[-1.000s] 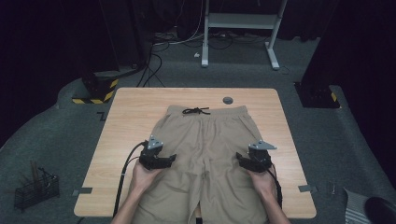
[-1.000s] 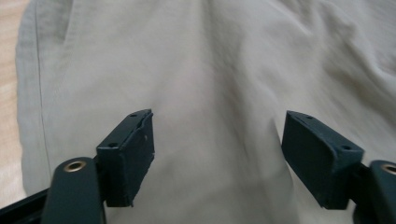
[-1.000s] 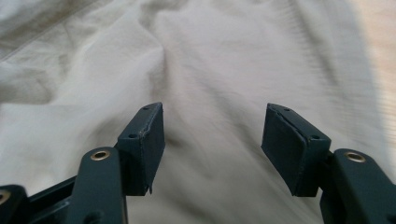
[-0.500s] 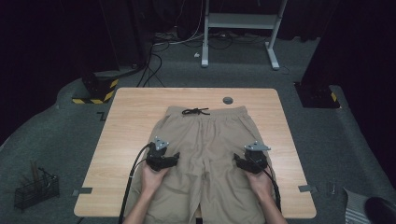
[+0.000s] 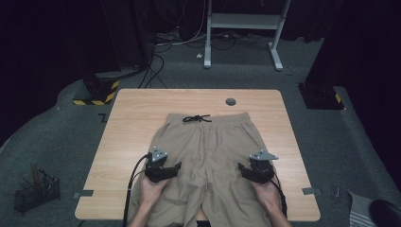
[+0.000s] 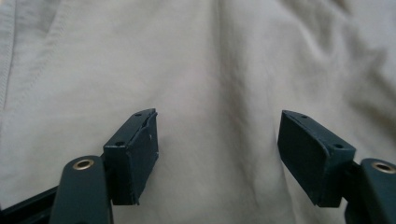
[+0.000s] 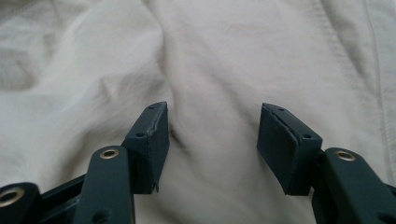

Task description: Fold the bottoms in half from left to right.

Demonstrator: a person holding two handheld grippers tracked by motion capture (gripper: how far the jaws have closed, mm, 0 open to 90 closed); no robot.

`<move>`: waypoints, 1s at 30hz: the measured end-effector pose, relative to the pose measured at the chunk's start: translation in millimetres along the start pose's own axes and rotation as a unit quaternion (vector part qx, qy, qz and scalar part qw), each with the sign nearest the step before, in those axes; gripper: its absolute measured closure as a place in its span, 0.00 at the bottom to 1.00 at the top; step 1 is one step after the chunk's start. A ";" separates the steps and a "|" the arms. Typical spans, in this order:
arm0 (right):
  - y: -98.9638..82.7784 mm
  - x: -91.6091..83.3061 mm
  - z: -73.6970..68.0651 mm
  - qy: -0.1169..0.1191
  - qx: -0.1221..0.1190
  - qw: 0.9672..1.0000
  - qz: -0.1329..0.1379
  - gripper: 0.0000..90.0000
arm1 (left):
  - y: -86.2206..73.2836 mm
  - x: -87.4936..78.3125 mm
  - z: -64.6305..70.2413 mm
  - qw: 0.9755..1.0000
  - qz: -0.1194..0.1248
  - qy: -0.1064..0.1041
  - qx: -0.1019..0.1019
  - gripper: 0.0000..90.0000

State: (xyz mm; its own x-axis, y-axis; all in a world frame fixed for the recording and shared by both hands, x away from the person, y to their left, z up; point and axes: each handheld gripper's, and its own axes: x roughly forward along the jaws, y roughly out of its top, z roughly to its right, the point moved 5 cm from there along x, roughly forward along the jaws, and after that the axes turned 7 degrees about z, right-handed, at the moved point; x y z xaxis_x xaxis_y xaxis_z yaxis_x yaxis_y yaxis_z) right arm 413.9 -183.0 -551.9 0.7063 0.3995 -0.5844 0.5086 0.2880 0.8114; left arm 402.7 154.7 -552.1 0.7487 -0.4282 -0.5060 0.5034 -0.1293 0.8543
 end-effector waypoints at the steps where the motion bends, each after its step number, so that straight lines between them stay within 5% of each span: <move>1: 0.0 0.0 0.0 0.000 0.000 1.000 0.000 0.49 | 0.0 0.0 0.0 1.000 0.000 0.000 0.000 0.33; 8: 26.3 15.0 15.5 -0.019 0.027 0.999 0.016 0.43 | 33.6 16.2 -6.1 1.000 0.000 0.009 0.013 0.33; 10: 29.1 21.1 17.5 -0.027 0.027 0.999 0.016 0.43 | 38.4 32.3 -8.9 1.000 -0.011 0.014 0.014 0.33; 16: 22.9 33.8 17.5 -0.030 0.024 0.999 -0.009 0.42 | 29.9 48.7 -12.8 0.999 -0.033 0.024 0.009 0.33; 18: 19.9 34.9 15.7 -0.035 0.011 0.999 -0.005 0.43 | 23.4 48.9 -12.0 0.999 -0.020 0.032 0.019 0.34; 24: 14.3 28.3 11.7 -0.036 0.010 0.999 0.000 0.43 | 18.1 43.4 -4.4 0.997 -0.030 0.051 0.055 0.33; 30: 4.2 14.4 4.9 -0.034 0.007 0.999 0.001 0.42 | 8.1 29.7 5.5 0.998 -0.032 0.032 0.054 0.32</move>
State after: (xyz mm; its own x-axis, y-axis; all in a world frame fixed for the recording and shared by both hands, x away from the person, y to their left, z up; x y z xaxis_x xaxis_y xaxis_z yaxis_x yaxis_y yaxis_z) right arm 428.6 -180.3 -556.9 0.7384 0.3403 -0.5822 0.5138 0.2753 0.8125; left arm 426.7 136.0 -559.5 0.7446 -0.3587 -0.5629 0.5033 -0.2522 0.8265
